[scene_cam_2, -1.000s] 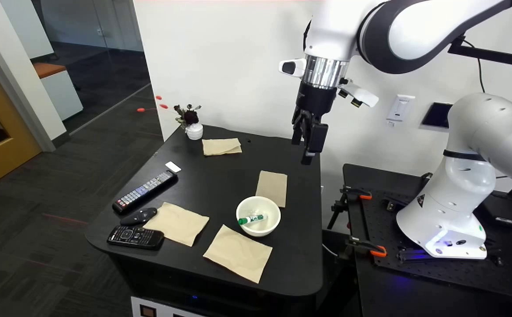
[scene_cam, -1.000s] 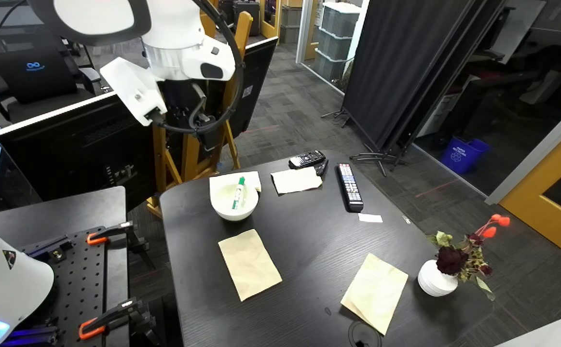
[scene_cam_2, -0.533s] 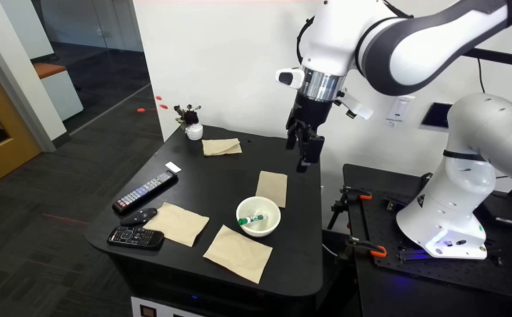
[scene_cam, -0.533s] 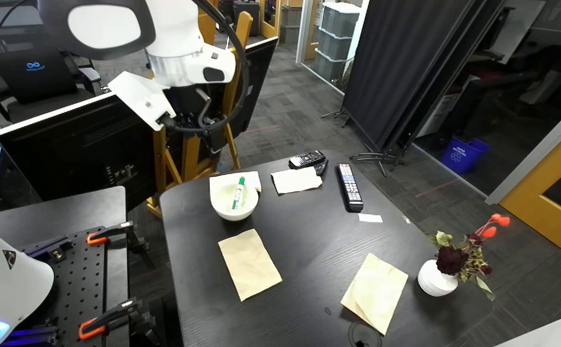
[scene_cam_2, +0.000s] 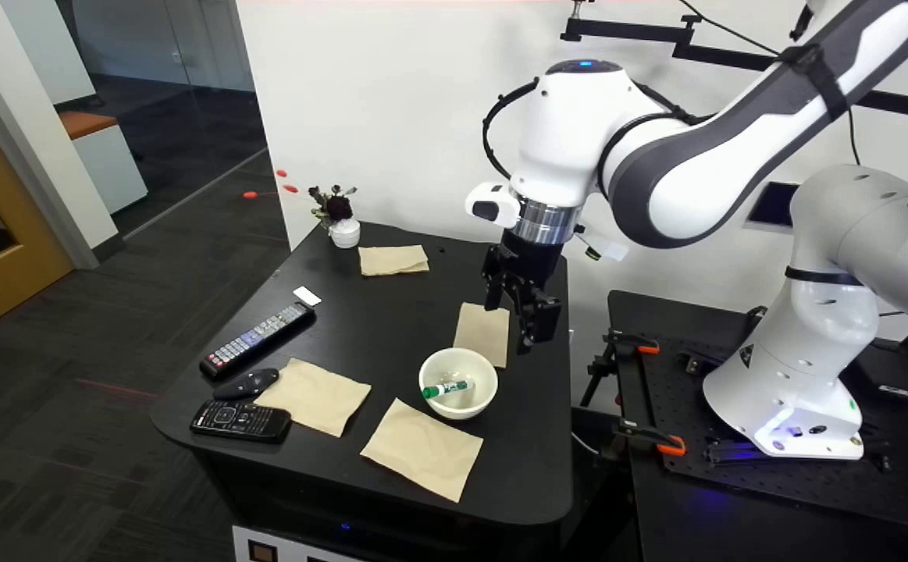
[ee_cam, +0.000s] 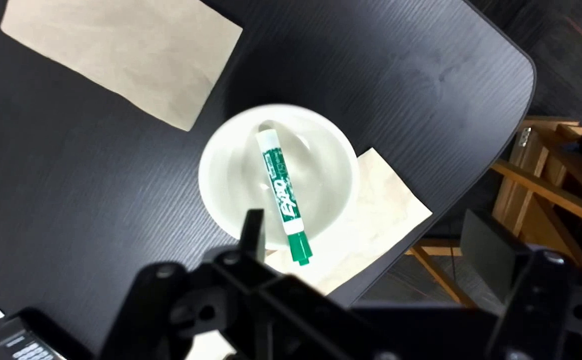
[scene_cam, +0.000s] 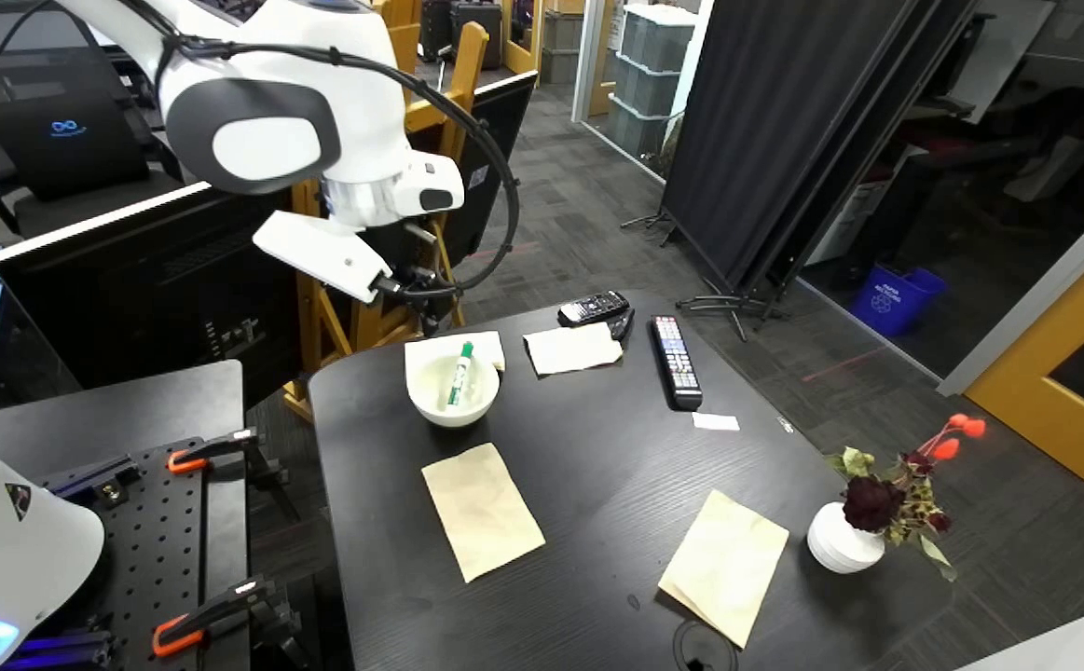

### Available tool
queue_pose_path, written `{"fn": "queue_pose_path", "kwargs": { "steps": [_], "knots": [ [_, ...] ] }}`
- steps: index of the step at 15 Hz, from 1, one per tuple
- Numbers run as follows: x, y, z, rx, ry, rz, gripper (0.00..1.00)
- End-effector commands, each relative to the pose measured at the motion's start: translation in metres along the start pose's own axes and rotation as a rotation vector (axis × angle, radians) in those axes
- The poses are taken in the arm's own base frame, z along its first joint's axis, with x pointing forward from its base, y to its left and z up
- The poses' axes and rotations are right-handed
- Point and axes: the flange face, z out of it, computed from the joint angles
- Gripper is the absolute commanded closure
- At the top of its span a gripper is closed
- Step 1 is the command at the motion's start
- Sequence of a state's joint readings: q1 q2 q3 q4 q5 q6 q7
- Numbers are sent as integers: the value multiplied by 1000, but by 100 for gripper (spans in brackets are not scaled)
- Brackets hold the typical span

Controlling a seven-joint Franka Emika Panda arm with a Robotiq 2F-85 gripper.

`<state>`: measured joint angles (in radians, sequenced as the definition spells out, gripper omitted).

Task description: Take the marker out of the bowl and put it on the table

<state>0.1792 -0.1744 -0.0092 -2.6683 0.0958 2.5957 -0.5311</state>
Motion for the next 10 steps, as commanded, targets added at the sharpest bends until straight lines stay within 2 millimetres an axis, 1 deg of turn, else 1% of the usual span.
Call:
{"fn": "queue_pose_path", "kwargs": {
  "steps": [1,6,10],
  "knots": [
    [10,13,27,4,24,-76,0],
    [21,26,60,16,32,-124,0],
    [30,36,81,27,6,-137,0]
  ]
}}
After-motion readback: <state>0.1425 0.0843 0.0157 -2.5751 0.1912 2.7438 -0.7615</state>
